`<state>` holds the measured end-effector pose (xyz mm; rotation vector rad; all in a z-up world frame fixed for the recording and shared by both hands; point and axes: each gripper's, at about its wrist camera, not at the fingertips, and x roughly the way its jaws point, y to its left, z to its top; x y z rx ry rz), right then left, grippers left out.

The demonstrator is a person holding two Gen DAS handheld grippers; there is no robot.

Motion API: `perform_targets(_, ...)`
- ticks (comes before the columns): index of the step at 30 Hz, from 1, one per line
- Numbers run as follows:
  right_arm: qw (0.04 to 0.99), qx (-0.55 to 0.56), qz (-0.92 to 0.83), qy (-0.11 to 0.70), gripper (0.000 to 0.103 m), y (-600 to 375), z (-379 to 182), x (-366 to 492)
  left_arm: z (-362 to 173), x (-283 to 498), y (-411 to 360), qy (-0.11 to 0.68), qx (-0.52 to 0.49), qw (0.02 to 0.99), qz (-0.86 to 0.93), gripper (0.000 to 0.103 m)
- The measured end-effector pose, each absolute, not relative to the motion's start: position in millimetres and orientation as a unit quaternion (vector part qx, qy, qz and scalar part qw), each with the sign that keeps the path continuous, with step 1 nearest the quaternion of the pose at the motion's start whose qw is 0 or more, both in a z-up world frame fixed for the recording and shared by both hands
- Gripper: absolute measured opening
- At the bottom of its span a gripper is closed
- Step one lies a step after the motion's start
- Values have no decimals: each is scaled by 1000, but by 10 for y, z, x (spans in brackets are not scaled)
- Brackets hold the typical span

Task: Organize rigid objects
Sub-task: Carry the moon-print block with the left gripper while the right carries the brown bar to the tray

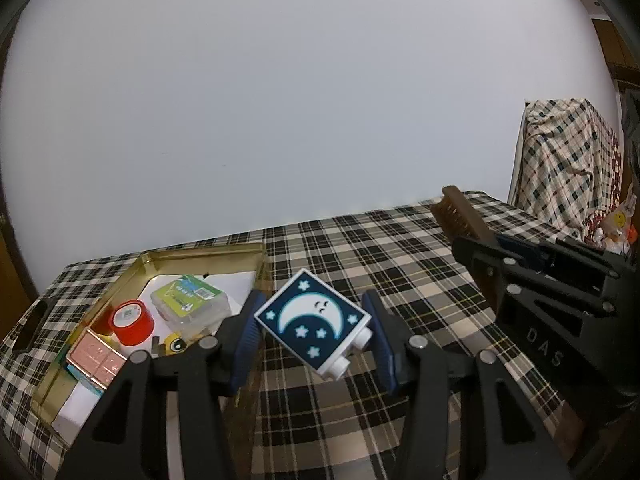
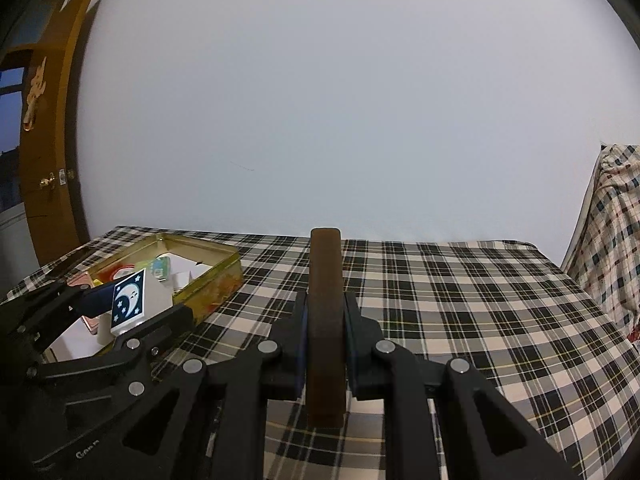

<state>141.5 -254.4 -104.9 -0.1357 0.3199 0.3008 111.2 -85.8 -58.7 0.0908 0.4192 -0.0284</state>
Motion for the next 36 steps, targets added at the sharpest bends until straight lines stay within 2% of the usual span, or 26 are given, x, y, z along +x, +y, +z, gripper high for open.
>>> perform_targets(36, 974, -64, 176, 131, 17, -2366, -1039, 1096, -549, 907, -502, 186, 25, 982, 14, 49)
